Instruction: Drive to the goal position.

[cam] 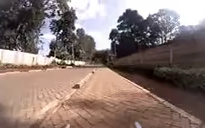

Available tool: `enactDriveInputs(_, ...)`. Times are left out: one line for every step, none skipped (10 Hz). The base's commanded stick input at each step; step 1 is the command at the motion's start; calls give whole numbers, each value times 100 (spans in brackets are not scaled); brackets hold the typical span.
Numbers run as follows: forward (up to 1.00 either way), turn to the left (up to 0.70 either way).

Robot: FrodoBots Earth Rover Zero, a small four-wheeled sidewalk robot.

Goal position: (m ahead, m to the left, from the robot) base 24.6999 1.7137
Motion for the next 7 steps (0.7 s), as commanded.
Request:
enactDriveInputs(70,0)
enactDriveInputs(70,0)
enactDriveInputs(70,0)
enactDriveInputs(70,0)
enactDriveInputs(70,0)
enactDriveInputs(70,0)
enactDriveInputs(70,0)
